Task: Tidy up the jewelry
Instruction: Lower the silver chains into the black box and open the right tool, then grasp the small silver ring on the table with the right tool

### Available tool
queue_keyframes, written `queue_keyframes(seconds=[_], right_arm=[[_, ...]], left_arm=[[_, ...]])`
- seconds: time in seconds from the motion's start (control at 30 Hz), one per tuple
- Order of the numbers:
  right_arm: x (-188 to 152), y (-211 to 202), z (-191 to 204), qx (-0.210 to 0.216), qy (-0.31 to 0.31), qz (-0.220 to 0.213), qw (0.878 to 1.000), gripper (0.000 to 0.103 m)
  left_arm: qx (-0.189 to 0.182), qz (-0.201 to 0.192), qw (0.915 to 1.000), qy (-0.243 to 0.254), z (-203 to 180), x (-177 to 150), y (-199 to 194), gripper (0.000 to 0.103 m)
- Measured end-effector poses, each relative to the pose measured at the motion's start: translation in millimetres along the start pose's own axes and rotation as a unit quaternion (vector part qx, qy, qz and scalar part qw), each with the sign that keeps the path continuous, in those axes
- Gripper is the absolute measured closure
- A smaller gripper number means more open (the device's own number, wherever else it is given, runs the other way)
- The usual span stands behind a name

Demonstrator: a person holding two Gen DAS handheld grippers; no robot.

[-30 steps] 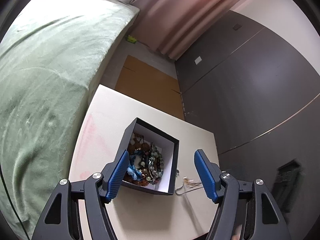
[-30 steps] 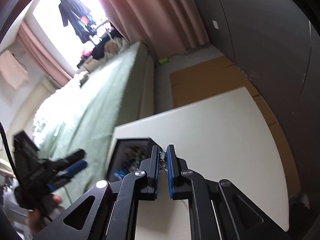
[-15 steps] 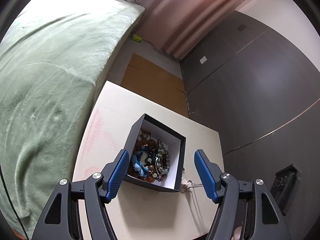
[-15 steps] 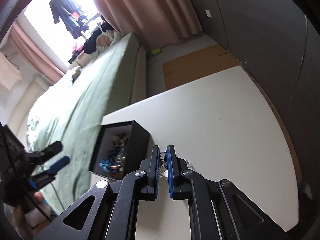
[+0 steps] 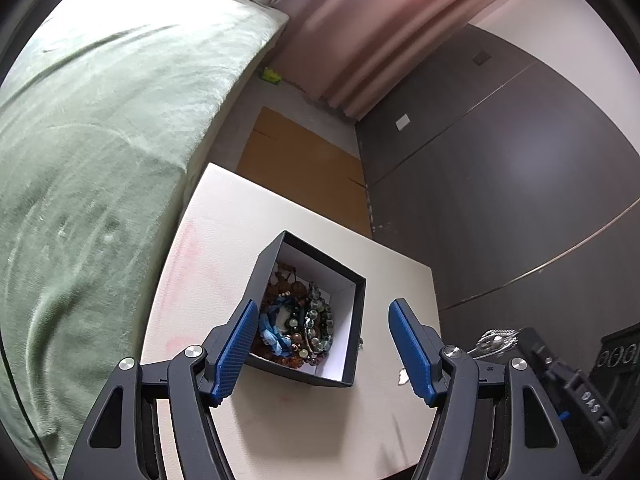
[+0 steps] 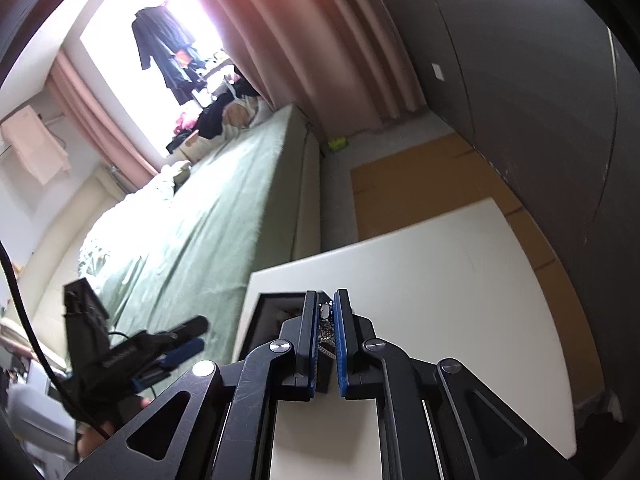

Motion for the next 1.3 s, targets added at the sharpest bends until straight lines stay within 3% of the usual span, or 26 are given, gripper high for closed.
queue_keyframes(seconds=[0.33, 0.47, 0.73, 0.83, 0.97, 1.3], right_arm=[[39.7, -4.6, 45.3, 0.021, -0.035, -0.025, 0.999, 0.094], [52.6, 1.8, 68.1, 0.033, -0.051, -0.028, 0.998, 0.094], [47.6, 34.2, 85.9, 0.048, -0.052, -0.006, 0.997, 0.093], [36.3, 48.5, 83.1, 0.054, -0.048, 0.022, 0.997, 0.092], [25.1, 48.4, 64.3, 0.037, -0.037, 0.024, 0.998, 0.070], [-10.9, 38.2, -6.9, 0.015, 0.023, 0.051, 0.998, 0.070]], left_arm=[[-0.011, -0.007, 0.9998, -0.016, 8.3, 10.6, -12.1, 0.034], [-0.016, -0.017, 0.9992, -0.033, 17.4, 18.2, -20.0, 0.029], [-0.017, -0.026, 0.9985, -0.044, 25.7, 27.9, -27.1, 0.028], [-0.015, -0.026, 0.9985, -0.045, 26.2, 28.6, -25.6, 0.028], [-0.011, -0.024, 0.9989, -0.038, 22.9, 26.6, -22.8, 0.028], [0.007, -0.006, 0.9998, 0.018, -3.3, 0.6, -1.2, 0.028]])
Point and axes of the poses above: each gripper's, at about its wrist camera, not at the fingertips, and y roughly the way its jaws point, z to its left, x to its top, the point moved 7 cm from there along y, roughly the way its jaws point, and after that the axes turned 14 degrees about -y, right-handed, at the moved point
